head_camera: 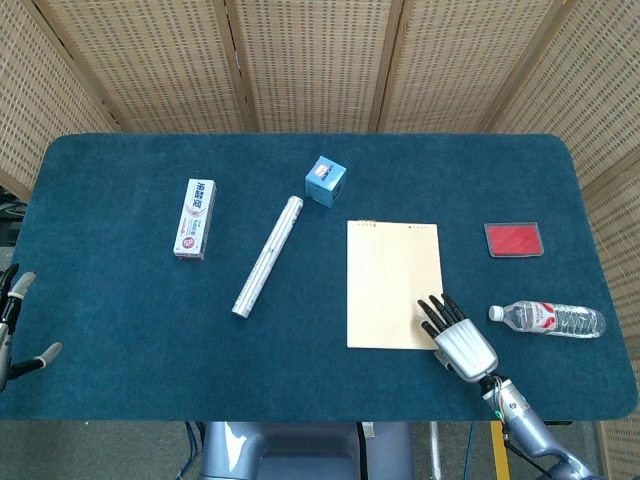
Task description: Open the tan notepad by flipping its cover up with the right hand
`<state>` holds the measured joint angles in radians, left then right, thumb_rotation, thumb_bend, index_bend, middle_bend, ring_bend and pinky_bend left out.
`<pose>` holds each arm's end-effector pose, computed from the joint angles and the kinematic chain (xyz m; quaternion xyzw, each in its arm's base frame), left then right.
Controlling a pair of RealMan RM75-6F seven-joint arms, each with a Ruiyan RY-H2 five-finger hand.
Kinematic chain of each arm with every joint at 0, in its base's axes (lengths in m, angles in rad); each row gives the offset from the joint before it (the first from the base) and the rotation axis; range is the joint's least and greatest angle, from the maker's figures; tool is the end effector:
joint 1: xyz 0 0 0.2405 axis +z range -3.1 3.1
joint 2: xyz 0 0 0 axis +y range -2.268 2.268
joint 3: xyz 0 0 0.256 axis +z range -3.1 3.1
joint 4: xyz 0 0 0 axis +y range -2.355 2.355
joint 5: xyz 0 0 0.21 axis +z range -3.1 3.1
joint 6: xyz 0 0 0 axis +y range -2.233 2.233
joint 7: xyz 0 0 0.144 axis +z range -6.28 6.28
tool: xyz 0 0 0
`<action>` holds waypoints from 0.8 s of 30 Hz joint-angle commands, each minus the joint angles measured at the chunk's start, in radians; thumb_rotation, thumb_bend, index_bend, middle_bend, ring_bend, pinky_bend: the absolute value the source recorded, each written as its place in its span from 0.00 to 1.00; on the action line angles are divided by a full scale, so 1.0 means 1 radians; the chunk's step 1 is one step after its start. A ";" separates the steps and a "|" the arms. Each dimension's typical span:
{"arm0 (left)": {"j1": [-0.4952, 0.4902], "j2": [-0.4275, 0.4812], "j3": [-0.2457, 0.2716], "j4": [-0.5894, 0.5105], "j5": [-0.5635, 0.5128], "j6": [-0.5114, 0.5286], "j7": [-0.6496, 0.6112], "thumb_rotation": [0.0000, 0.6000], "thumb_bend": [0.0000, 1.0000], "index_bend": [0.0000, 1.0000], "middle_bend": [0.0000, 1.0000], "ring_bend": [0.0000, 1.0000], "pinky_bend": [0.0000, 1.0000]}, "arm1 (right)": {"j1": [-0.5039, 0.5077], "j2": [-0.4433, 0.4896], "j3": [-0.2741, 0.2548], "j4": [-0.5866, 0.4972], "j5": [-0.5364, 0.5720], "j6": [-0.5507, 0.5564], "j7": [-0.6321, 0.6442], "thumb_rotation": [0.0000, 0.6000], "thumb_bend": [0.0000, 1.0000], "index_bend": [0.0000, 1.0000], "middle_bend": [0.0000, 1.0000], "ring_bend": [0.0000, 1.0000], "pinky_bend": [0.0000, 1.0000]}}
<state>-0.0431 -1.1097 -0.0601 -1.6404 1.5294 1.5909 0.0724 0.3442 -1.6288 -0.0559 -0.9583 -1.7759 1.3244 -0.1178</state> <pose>-0.3028 0.1692 0.1733 -0.5811 -0.3439 -0.4002 0.6196 -0.2969 -0.2386 -0.0050 0.8009 -0.2012 0.3350 0.4537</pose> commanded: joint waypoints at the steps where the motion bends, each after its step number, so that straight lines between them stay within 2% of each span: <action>1: 0.000 0.000 -0.001 0.000 -0.002 0.000 -0.003 1.00 0.00 0.00 0.00 0.00 0.00 | 0.002 -0.007 0.002 0.004 0.008 0.003 0.006 1.00 0.36 0.22 0.11 0.00 0.09; 8: 0.000 0.002 -0.002 -0.002 -0.005 -0.002 -0.006 1.00 0.00 0.00 0.00 0.00 0.00 | 0.010 -0.027 0.005 0.020 0.021 0.000 0.002 1.00 0.36 0.23 0.11 0.00 0.10; 14: 0.001 0.002 -0.003 -0.003 -0.006 -0.001 -0.007 1.00 0.00 0.00 0.00 0.00 0.00 | 0.018 -0.053 0.021 0.043 0.030 0.011 -0.003 1.00 0.43 0.24 0.13 0.02 0.11; 21: -0.002 0.000 -0.004 -0.004 -0.011 -0.008 -0.002 1.00 0.00 0.00 0.00 0.00 0.00 | 0.032 -0.132 0.073 0.136 0.041 0.113 0.048 1.00 0.44 0.24 0.13 0.02 0.11; 24: -0.003 -0.001 -0.005 -0.005 -0.014 -0.011 0.002 1.00 0.00 0.00 0.00 0.00 0.00 | 0.047 -0.159 0.081 0.180 0.043 0.121 0.061 1.00 0.44 0.24 0.13 0.02 0.11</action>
<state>-0.0462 -1.1107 -0.0647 -1.6451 1.5161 1.5798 0.0741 0.3809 -1.7693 0.0156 -0.8006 -1.7350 1.4408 -0.0686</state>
